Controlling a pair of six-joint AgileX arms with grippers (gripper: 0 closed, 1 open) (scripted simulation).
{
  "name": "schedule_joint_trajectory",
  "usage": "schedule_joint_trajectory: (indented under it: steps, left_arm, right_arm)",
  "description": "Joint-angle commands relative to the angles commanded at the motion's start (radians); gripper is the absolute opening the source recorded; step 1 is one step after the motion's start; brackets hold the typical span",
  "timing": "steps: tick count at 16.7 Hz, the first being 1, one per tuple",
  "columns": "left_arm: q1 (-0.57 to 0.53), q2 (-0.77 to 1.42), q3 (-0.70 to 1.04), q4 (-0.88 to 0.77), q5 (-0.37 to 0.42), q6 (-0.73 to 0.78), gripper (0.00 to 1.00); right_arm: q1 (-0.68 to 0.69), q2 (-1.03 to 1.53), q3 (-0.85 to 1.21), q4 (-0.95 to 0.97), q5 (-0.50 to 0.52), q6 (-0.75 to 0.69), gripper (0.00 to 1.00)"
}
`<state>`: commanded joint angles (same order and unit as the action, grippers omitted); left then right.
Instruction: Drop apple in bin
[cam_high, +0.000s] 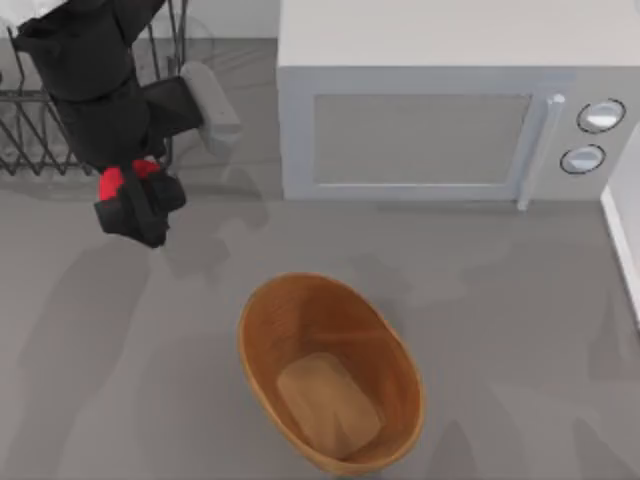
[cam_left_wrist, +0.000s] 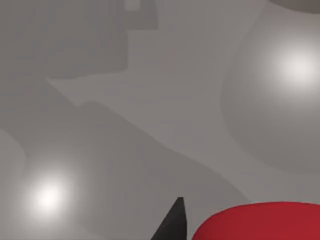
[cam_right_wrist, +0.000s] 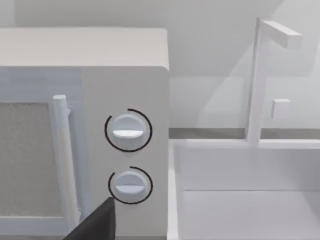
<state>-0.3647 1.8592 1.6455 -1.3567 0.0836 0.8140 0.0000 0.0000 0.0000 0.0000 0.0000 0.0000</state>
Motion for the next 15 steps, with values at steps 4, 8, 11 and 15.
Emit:
schedule_joint_trajectory:
  steps: [4,8,11,15]
  left_arm:
    - [-0.301,0.025,0.024,-0.014,0.036,-0.013,0.00]
    - [-0.442,0.027,0.040,-0.011,0.051,-0.024,0.00]
    - [-0.452,0.027,0.041,-0.011,0.051,-0.025,0.00]
    - [-0.452,0.025,0.021,0.006,0.049,-0.023,0.00]
  right_arm:
    - [0.000,0.000,0.000,0.000,0.000,0.000,1.00]
    - [0.000,0.000,0.000,0.000,0.000,0.000,1.00]
    - [0.000,0.000,0.000,0.000,0.000,0.000,1.00]
    - [0.000,0.000,0.000,0.000,0.000,0.000,1.00]
